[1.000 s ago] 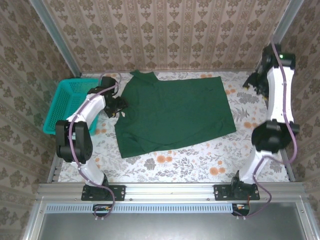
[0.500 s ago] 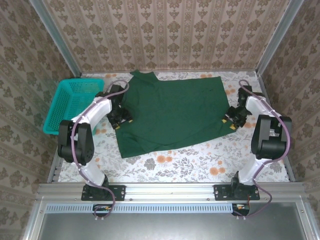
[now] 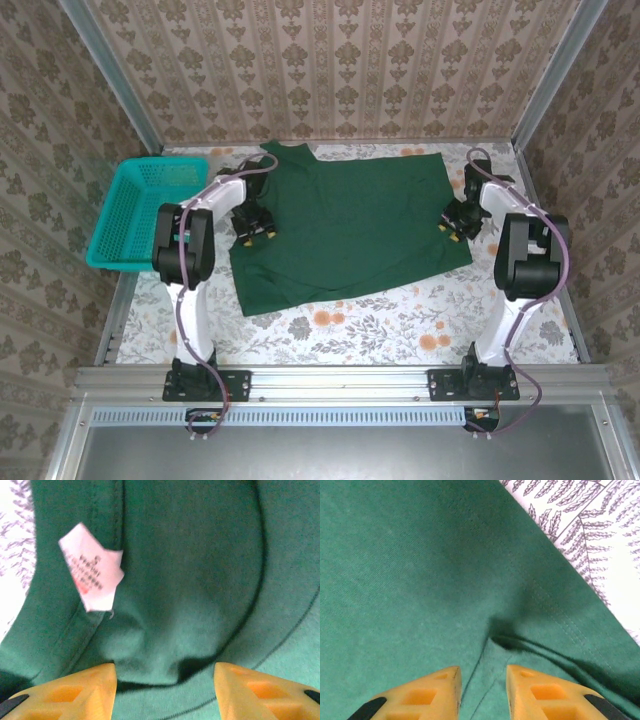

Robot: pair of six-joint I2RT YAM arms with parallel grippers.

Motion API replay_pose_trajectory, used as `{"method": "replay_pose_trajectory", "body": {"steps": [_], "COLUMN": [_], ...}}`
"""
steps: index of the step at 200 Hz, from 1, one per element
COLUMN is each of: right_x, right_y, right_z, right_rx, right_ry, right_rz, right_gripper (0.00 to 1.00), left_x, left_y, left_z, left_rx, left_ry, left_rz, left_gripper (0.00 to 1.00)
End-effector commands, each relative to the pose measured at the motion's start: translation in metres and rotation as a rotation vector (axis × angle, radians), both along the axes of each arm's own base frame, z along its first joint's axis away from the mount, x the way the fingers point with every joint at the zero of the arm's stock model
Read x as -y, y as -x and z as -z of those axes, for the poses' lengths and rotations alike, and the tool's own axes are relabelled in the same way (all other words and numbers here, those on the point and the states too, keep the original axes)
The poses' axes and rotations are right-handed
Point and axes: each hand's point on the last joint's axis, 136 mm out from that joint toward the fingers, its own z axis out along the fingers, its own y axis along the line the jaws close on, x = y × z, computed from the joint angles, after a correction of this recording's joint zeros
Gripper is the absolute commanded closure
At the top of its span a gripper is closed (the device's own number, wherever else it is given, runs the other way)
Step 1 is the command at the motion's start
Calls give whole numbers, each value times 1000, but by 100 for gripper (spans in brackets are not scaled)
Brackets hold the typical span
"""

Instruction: Fold and stack the t-shirts

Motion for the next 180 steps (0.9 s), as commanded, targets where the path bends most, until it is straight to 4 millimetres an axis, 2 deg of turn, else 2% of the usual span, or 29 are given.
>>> {"method": "replay_pose_trajectory", "body": {"steps": [1,34,60,78,142,180], "right_x": [4,7,9,8,-11,-11], "right_y": [-13,-18,-11,-2,16,18], "right_z": [6,0,-8,-8,-3,4], "right_rx": [-16,-22,-28,-46,-98,-128], "right_ry": [18,39,55,53,46,64], "right_rz": [20,16,6,3,-35,-35], "right_gripper": [68,65,63,62,63,63], "left_x": [-3,-15,-26,-26,-17,-18], "left_y": [-5,-22,-39,-46,-37,-32], "left_z": [5,17,19,16,-4,-9], "left_rx": [-20,-25,-20,-12,17,19], "left_ry": [-21,-48,-48,-31,18,13], "left_rz": [26,-12,-46,-50,-29,-8], "left_gripper": [46,46,46,46,40,39]}}
